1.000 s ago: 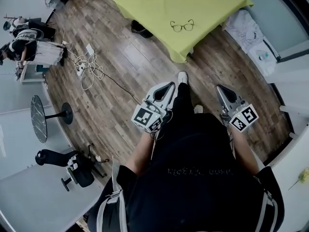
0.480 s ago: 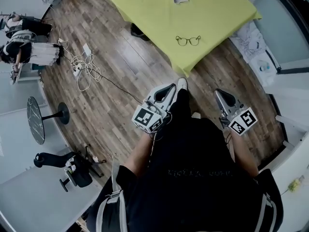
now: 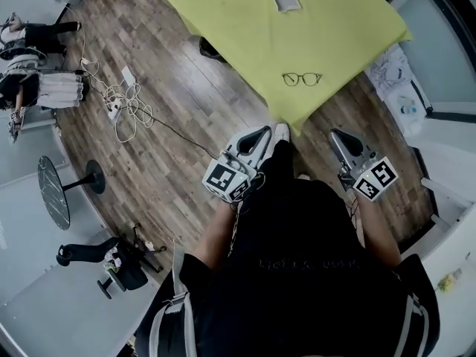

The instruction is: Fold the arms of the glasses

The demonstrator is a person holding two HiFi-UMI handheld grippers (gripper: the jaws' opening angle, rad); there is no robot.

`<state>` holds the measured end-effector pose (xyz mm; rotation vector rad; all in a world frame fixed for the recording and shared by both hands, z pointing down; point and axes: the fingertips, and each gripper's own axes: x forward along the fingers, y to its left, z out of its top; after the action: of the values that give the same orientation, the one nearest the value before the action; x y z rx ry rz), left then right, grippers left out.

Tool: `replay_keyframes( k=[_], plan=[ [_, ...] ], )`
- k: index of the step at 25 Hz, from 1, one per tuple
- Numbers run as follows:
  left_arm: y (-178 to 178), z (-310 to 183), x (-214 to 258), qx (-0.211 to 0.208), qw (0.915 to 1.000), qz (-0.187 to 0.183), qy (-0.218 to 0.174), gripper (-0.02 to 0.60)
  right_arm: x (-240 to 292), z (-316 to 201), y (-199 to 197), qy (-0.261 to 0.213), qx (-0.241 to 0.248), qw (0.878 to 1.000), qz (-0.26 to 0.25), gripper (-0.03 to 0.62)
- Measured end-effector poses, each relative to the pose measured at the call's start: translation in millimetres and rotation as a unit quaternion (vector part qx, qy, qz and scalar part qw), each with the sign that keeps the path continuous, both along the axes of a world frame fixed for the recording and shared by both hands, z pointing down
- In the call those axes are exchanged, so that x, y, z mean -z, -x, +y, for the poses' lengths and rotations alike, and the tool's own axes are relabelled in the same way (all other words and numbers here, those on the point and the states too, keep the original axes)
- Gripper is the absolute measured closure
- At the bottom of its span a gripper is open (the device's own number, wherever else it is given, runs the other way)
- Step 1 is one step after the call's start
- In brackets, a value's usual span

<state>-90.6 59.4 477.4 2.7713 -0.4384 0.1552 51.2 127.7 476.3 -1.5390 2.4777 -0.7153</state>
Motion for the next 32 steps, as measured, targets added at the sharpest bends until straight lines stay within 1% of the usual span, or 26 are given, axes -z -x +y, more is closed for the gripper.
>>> replay_keyframes(
  k=[4,8,11,17,22,25,30,32],
  plan=[
    [6,-28,-3,-0.004,1.0000,0.002,0.004,0.563,1,-25,8,0.012,-0.001,1.000,0.008,0.560],
    [-4,-52,-6,-0.014,0.9998,0.011,0.004,0.563,3,-43,1,0.014,-0.018,1.000,0.001,0.560],
    [-11,-61,-6,-0.025,0.9995,0.018,0.001,0.563,-2,-49,-4,0.019,-0.025,0.999,0.010,0.560],
    [-13,-80,-12,-0.032,0.9994,0.015,0.005,0.563,-4,-64,-9,0.024,-0.042,0.999,0.023,0.560],
    [-21,-90,-9,-0.041,0.9989,0.023,0.004,0.563,-4,-69,-14,0.031,-0.047,0.998,0.034,0.560],
    [-26,-93,-10,-0.046,0.9986,0.024,0.005,0.563,-4,-74,-17,0.033,-0.042,0.998,0.044,0.560],
    [-32,-96,-16,-0.043,0.9989,0.017,0.009,0.563,0,-82,-15,0.022,-0.014,0.996,0.091,0.560],
    [-35,-99,-18,-0.039,0.9991,0.013,0.008,0.563,-1,-86,-17,0.020,-0.007,0.995,0.093,0.560]
  ],
)
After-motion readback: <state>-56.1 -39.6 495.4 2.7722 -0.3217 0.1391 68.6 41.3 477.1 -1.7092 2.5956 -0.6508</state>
